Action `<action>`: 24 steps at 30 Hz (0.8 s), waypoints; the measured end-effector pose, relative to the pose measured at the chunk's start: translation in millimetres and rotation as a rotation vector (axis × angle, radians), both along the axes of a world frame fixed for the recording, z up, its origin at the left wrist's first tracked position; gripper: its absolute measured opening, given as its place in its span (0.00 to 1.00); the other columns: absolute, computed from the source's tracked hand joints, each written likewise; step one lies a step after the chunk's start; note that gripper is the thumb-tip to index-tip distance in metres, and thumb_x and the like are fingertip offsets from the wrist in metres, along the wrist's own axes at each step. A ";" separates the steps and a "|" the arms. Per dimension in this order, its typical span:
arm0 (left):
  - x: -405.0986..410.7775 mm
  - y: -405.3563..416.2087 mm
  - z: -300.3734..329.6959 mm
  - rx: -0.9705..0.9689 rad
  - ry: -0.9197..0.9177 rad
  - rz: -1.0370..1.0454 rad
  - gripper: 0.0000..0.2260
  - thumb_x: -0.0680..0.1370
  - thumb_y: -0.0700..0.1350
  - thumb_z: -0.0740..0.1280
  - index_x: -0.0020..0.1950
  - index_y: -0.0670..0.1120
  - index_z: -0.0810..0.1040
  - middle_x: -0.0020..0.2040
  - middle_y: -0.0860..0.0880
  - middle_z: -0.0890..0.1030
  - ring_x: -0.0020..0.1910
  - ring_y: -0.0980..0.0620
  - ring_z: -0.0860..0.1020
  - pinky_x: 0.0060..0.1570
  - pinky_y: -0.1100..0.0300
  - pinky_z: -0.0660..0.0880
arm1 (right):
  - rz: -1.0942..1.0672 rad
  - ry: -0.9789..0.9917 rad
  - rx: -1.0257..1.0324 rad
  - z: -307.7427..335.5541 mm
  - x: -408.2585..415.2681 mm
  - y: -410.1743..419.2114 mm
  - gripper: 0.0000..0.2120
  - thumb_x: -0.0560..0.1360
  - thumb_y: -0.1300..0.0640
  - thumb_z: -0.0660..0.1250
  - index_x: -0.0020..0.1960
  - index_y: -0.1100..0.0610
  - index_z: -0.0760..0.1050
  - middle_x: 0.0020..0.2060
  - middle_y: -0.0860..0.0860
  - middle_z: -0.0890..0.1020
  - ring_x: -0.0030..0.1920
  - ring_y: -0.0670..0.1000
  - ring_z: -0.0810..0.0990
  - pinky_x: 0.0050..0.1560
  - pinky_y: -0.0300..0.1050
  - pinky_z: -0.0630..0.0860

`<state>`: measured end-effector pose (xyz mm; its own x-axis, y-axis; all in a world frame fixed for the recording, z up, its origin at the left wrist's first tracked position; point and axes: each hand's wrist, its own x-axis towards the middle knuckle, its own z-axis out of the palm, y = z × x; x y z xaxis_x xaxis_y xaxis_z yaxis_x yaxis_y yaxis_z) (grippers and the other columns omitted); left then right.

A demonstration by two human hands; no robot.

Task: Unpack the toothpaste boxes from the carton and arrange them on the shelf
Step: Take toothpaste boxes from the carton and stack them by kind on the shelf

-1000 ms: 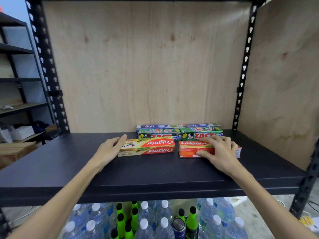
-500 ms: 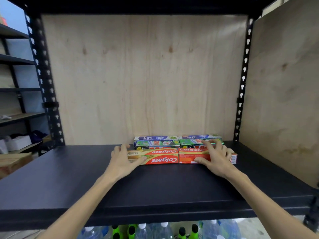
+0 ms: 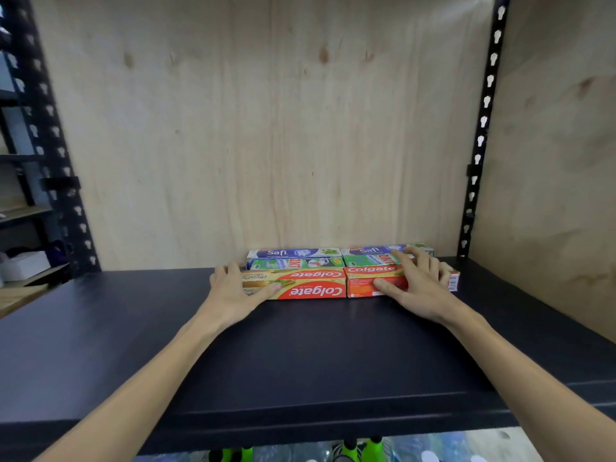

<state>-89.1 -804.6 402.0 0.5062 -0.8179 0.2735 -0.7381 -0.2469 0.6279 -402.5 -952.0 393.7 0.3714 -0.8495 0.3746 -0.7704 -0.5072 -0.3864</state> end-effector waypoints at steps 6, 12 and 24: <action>-0.1 3.4 -2.0 -0.074 0.016 -0.074 0.41 0.72 0.64 0.73 0.77 0.54 0.57 0.71 0.48 0.63 0.74 0.48 0.60 0.70 0.47 0.66 | -0.022 -0.028 -0.022 -1.7 0.4 1.4 0.40 0.74 0.30 0.61 0.80 0.45 0.54 0.77 0.51 0.55 0.76 0.56 0.51 0.75 0.56 0.48; -5.8 10.8 -6.0 -0.060 -0.198 -0.038 0.39 0.72 0.70 0.68 0.76 0.56 0.59 0.65 0.47 0.62 0.70 0.45 0.60 0.70 0.48 0.64 | -0.021 -0.030 -0.245 -2.1 -0.6 15.4 0.44 0.68 0.23 0.56 0.77 0.47 0.62 0.72 0.52 0.63 0.72 0.56 0.57 0.73 0.57 0.56; -46.8 74.3 -8.7 -0.159 -0.559 -0.053 0.41 0.75 0.67 0.65 0.79 0.45 0.58 0.71 0.44 0.62 0.68 0.44 0.63 0.69 0.48 0.66 | 0.138 -0.141 -0.342 -1.4 -11.8 105.6 0.40 0.73 0.29 0.62 0.77 0.51 0.61 0.66 0.51 0.68 0.67 0.53 0.63 0.69 0.54 0.61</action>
<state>-135.9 -730.3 393.3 0.2090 -0.7650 0.6092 -0.9769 -0.1352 0.1653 -414.4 -846.4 392.3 0.3979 -0.6124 0.6831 -0.6377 -0.7200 -0.2740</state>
